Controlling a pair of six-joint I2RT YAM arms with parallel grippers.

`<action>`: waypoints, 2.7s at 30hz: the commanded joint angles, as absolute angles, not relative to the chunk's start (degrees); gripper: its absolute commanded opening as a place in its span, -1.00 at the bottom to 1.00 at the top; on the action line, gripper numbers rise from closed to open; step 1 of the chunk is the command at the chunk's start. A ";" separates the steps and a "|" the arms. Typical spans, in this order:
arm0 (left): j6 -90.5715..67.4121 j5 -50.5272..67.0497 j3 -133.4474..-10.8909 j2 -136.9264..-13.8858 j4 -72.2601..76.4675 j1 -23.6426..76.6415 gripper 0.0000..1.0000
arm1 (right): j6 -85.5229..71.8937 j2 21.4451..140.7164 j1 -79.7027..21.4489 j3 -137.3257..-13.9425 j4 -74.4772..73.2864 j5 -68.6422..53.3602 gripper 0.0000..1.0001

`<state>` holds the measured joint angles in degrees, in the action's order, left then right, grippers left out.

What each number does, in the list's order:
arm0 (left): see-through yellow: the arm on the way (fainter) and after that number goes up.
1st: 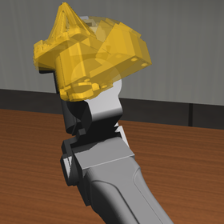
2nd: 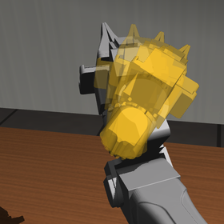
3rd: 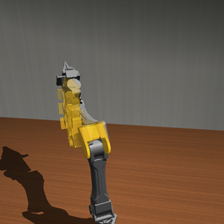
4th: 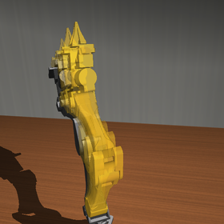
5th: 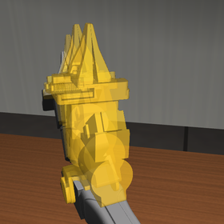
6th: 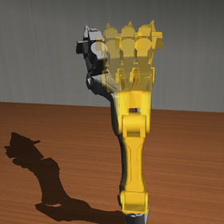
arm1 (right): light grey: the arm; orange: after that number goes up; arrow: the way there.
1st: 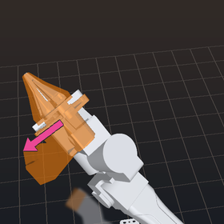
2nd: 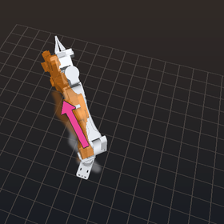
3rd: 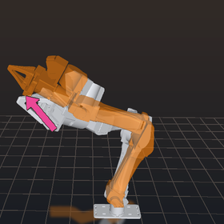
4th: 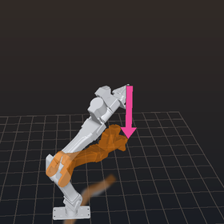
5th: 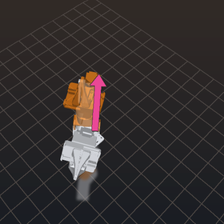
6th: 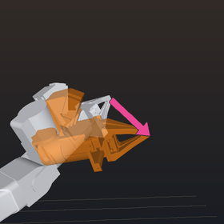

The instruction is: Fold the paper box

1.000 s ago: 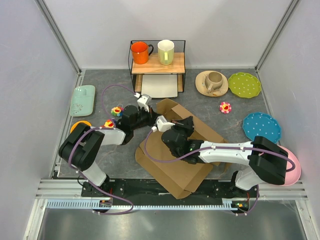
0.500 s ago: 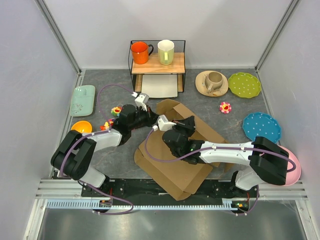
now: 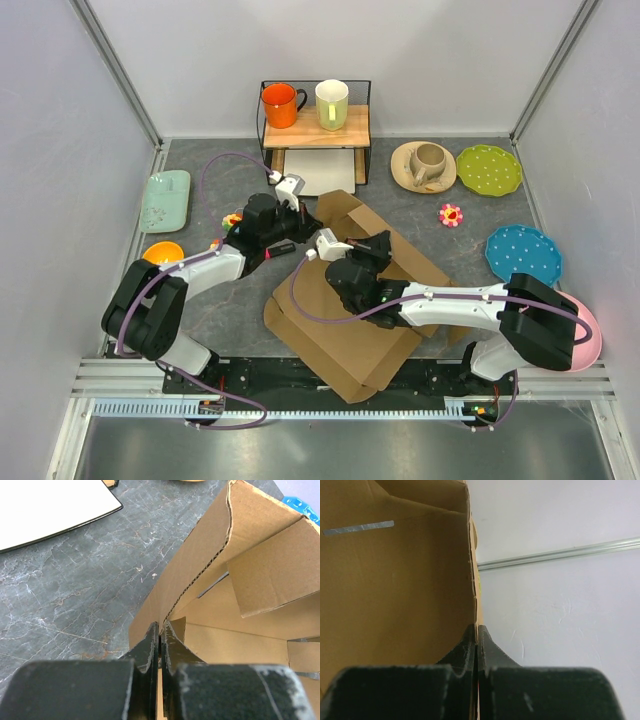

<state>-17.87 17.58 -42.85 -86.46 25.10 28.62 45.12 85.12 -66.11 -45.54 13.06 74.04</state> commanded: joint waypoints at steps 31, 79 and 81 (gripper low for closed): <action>-43.33 23.20 -34.29 -80.86 38.31 31.46 -0.95 | 49.74 90.09 -67.32 -42.98 21.62 72.15 -1.00; -29.26 10.98 -36.64 -74.85 16.16 28.65 -0.23 | 59.50 86.84 -73.48 -35.86 27.07 77.78 -1.00; -30.23 12.65 -40.59 -82.13 18.79 28.65 -0.23 | 59.59 87.45 -73.83 -36.12 26.98 77.87 -1.00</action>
